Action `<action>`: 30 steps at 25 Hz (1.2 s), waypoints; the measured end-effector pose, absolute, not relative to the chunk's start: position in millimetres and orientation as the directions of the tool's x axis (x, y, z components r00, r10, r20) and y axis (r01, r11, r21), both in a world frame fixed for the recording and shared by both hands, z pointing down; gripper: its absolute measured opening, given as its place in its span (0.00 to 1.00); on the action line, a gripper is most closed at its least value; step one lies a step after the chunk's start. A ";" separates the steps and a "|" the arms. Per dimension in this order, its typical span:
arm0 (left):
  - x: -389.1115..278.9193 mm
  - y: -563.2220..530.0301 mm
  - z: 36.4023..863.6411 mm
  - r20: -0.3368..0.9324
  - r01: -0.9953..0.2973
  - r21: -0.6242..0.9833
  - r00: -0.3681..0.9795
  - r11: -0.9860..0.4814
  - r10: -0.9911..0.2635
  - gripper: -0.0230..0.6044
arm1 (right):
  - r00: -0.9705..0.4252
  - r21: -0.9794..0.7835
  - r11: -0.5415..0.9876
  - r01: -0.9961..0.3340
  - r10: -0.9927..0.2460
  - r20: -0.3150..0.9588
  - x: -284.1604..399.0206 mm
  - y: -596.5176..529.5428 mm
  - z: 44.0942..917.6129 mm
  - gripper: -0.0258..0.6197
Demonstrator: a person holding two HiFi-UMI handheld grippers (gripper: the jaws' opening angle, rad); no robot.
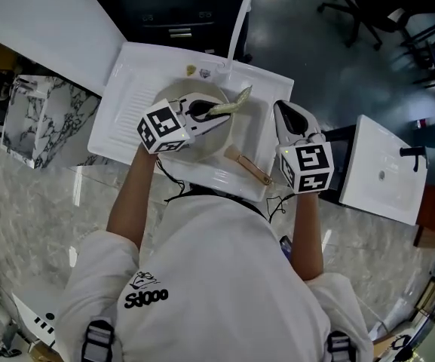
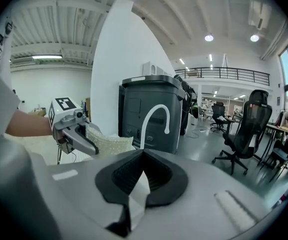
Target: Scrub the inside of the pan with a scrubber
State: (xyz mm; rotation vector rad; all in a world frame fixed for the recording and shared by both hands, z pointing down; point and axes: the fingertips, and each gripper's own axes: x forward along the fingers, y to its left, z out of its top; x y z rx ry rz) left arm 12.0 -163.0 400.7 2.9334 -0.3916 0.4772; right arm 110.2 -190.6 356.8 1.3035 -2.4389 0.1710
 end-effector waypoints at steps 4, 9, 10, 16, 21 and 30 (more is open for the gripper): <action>7.3 -189.9 361.0 0.267 -0.406 -0.001 0.881 -0.914 -0.391 0.14 | -0.515 0.127 0.576 -0.807 -0.793 0.325 107.5 -198.6 331.1 0.05; -7.3 -225.8 316.1 0.174 -0.571 -0.081 0.799 -0.817 -0.576 0.14 | -0.523 0.222 0.578 -0.785 -0.811 0.263 102.7 -213.3 294.8 0.06; -10.7 -232.4 309.2 0.159 -0.601 -0.103 0.776 -0.792 -0.610 0.14 | -0.518 0.234 0.571 -0.787 -0.817 0.251 103.3 -216.8 287.8 0.06; -24.0 -248.6 277.7 0.111 -0.684 -0.236 0.687 -0.690 -0.718 0.14 | -0.523 0.288 0.551 -0.783 -0.835 0.172 105.4 -222.2 250.2 0.06; -34.9 -250.9 259.9 0.096 -0.704 -0.267 0.660 -0.658 -0.745 0.14 | -0.504 0.308 0.520 -0.797 -0.853 0.136 112.7 -225.0 232.9 0.06; -53.1 -242.9 221.1 0.038 -0.725 -0.317 0.635 -0.612 -0.772 0.14 | -0.524 0.333 0.524 -0.784 -0.846 0.098 108.4 -219.9 213.5 0.06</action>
